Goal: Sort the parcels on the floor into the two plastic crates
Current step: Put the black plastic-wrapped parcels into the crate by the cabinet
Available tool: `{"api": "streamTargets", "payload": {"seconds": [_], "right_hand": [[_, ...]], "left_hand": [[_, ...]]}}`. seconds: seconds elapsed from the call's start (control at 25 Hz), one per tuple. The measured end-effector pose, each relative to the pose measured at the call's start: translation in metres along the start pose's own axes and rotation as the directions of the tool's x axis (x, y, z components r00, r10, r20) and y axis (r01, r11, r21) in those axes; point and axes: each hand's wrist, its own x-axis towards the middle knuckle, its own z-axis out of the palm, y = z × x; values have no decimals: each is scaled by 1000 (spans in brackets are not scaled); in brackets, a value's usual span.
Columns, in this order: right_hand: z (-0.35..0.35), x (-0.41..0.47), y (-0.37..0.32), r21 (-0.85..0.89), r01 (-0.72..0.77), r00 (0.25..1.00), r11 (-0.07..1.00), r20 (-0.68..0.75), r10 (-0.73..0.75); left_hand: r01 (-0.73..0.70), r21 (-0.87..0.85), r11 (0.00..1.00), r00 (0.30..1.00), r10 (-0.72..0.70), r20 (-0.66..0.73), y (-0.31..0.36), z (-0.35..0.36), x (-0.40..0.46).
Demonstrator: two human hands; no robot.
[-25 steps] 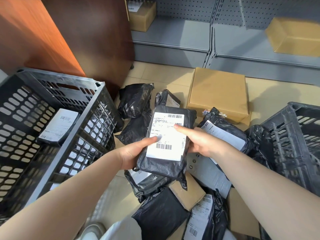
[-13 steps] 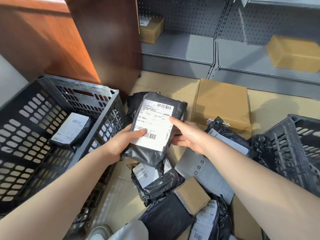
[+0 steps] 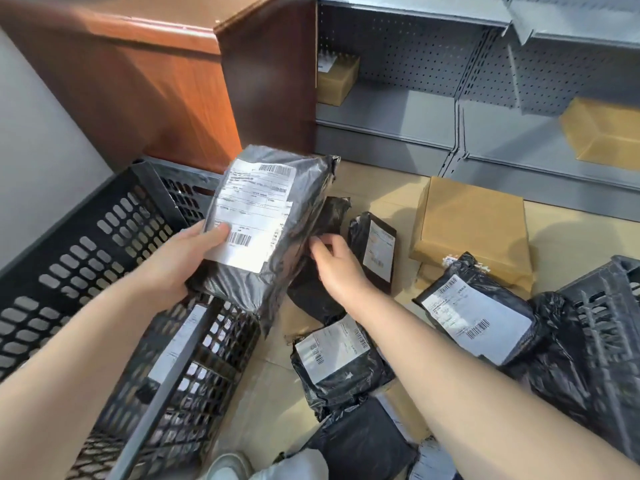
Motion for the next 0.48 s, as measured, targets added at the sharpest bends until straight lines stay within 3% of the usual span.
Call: {"api": "streamTargets", "payload": {"seconds": [0.12, 0.2, 0.32, 0.48], "right_hand": [[23, -1, -14, -45, 63, 998, 997, 20, -62], [40, -4, -17, -183, 151, 988, 971, 5, -153], [64, -6, -18, -435, 300, 943, 849, 1, -333], [94, -5, -17, -613, 379, 920, 693, 171, -351]], "left_hand": [[-22, 41, 999, 992, 27, -124, 10, -37, -6], [-26, 81, 996, 981, 41, -191, 9, -64, -10], [-20, 152, 988, 944, 69, -323, -3, -103, -13], [13, 134, 991, 891, 49, -451, -30, -145, -12]]}}
